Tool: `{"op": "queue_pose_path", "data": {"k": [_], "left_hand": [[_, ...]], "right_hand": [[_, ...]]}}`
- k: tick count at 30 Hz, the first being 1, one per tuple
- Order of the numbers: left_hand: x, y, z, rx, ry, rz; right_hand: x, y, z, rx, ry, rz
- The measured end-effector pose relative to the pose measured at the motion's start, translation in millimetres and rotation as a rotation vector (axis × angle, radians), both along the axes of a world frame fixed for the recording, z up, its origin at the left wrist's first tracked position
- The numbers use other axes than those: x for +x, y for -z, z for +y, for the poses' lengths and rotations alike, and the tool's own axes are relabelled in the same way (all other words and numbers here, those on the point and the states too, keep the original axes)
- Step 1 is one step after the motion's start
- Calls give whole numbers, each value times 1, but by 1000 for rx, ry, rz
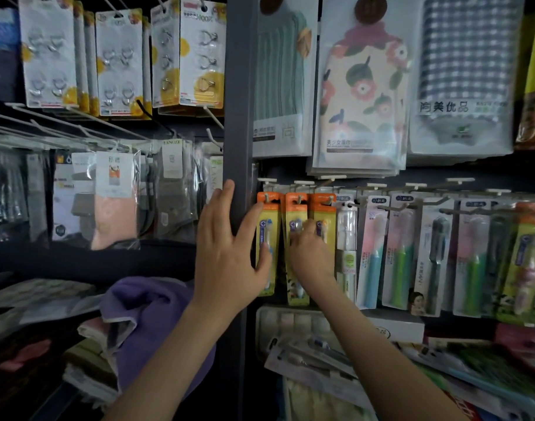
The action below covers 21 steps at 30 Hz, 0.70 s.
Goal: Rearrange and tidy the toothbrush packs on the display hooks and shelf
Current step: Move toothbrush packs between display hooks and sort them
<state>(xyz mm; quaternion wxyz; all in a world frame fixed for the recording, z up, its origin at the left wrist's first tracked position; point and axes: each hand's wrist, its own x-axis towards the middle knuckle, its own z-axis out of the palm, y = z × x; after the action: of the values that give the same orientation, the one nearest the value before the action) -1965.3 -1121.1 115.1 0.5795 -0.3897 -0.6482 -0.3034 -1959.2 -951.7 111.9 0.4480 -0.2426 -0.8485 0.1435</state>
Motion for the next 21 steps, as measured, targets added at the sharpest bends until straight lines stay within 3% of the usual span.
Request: {"op": "queue_pose_path", "data": {"k": [4, 9, 21], "left_hand": [[-1, 0, 1, 10, 12, -4], [-1, 0, 2, 0, 21, -11], [-1, 0, 1, 10, 69, -17]], "right_hand": [[-13, 17, 6, 44, 22, 21], [-30, 31, 6, 322, 81, 87], [-52, 14, 7, 344, 123, 261]]}}
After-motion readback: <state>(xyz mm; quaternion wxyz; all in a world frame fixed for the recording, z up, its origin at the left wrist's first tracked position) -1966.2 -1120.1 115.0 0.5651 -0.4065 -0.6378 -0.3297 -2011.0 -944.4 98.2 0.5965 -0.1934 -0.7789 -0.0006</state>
